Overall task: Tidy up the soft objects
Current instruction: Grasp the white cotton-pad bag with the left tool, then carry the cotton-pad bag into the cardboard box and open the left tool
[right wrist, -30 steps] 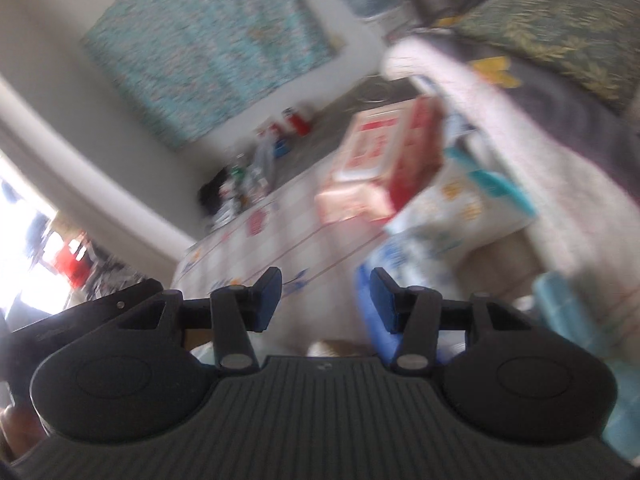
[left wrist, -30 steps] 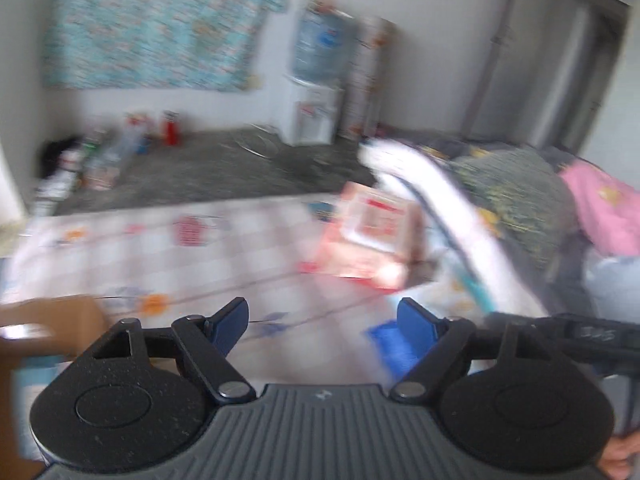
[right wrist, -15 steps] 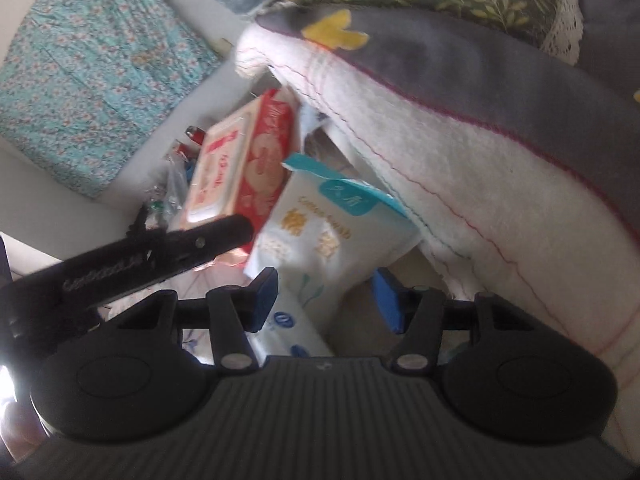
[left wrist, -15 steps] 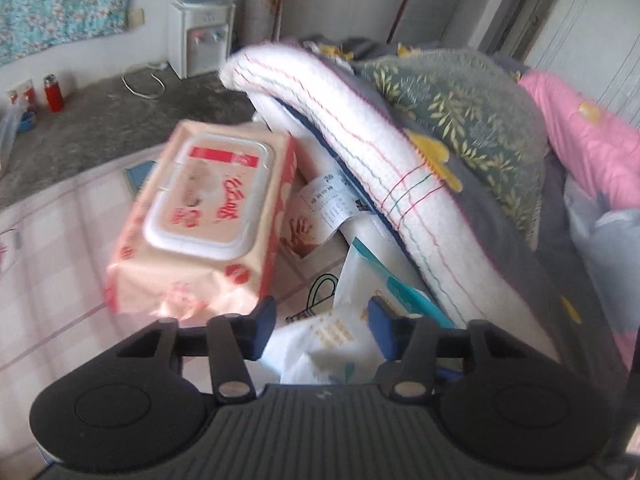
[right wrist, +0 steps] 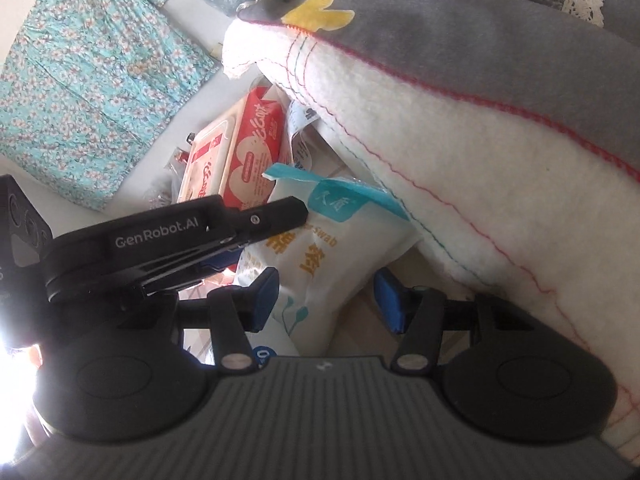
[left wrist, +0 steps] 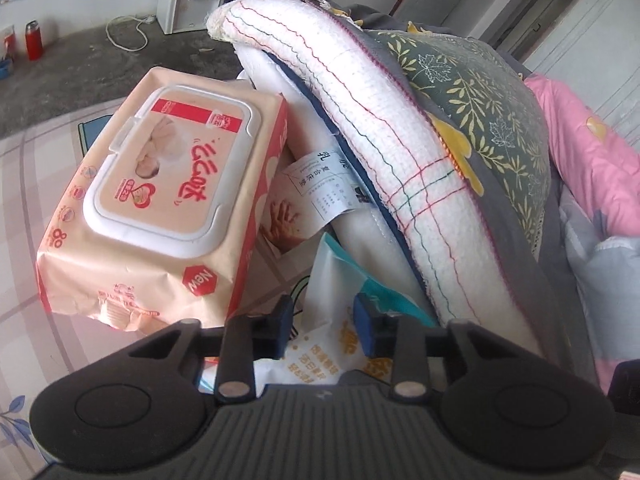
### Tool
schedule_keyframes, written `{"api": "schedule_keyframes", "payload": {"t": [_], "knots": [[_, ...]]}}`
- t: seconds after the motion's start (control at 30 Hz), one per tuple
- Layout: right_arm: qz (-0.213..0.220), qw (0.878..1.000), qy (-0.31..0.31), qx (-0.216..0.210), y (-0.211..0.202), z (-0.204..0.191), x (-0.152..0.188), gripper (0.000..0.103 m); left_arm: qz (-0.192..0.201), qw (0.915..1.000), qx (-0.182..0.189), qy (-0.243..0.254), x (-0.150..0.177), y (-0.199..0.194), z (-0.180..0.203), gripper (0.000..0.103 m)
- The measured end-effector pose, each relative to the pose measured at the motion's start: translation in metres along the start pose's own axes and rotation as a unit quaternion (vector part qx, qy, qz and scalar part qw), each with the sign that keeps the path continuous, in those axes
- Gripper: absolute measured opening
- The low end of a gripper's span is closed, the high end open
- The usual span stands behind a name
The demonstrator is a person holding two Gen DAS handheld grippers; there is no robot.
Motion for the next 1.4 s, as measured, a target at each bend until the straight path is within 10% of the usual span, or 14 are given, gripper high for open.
{"api": "schedule_keyframes", "payload": {"t": [0.27, 0.8, 1.13, 1.4], "knots": [[0.001, 1.000, 0.001, -0.022, 0.004, 0.000, -0.006, 0.028, 0.015, 0.9996, -0.006, -0.025, 0.003, -0.015, 0.000, 0.017], [0.089, 0.988, -0.115, -0.051, -0.080, -0.078, 0.014, 0.019, 0.133, 0.9905, 0.021, -0.030, 0.048, -0.153, 0.008, 0.003], [0.081, 0.967, -0.219, -0.104, -0.144, -0.174, 0.092, 0.019, 0.218, 0.9733, 0.010, -0.072, 0.151, -0.280, -0.038, 0.003], [-0.020, 0.940, -0.295, -0.173, -0.119, -0.280, 0.194, 0.019, 0.243, 0.9500, -0.062, -0.186, 0.257, -0.354, -0.137, 0.004]]}}
Point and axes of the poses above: each gripper's, at about its wrist camera, not at the fingertips, and y roughly the way its jaws point, z to its right, x to its underside, the point moved 2 cm from there along y, roughly the way its jaws point, and after that the axes turned 14 degrees about -z, right-handed, at the moved point
